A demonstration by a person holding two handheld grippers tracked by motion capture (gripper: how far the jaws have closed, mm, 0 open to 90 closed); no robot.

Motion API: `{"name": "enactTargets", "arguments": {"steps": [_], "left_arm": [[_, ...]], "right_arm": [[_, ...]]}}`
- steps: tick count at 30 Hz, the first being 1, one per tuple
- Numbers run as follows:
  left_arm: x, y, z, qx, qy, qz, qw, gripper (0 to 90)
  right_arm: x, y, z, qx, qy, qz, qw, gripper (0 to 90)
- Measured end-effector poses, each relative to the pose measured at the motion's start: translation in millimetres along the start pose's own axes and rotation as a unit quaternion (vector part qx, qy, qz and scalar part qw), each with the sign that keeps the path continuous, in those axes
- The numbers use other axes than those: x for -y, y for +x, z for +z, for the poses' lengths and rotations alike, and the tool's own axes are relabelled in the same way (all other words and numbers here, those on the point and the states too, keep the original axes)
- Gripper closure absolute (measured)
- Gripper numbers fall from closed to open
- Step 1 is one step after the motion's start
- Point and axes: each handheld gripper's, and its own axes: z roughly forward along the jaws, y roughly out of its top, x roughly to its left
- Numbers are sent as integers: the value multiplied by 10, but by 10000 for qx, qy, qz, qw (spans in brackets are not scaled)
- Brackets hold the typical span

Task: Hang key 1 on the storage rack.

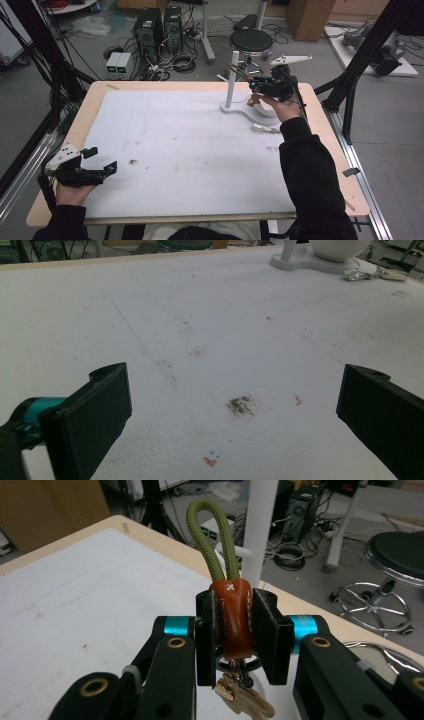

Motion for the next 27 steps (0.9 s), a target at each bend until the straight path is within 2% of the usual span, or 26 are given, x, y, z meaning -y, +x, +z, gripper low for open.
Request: {"name": "enactTargets", "arguments": {"steps": [3,11,15,17,20,27], "left_arm": [[0,1,2,1,4,-1,10000,17],[0,-3,-3,-30,11,22,10000,17],[3,-2,-7,-33,-11,6,10000,17],[4,3,-11,-35,-19,3,10000,17],[4,5,-10,-33,-32,-14,10000,17],[4,6,-7,-34,-22,-14,10000,17]], "right_arm": [[3,-16,34,43,-4,67,10000,726],[53,-35,189,103,245,136,9996,725],[114,-27,242,131,265,148,9995,724],[144,-33,264,130,274,231,9993,722],[147,-26,312,246,306,287,9988,721],[162,-8,418,336,410,326,9981,719]]}}
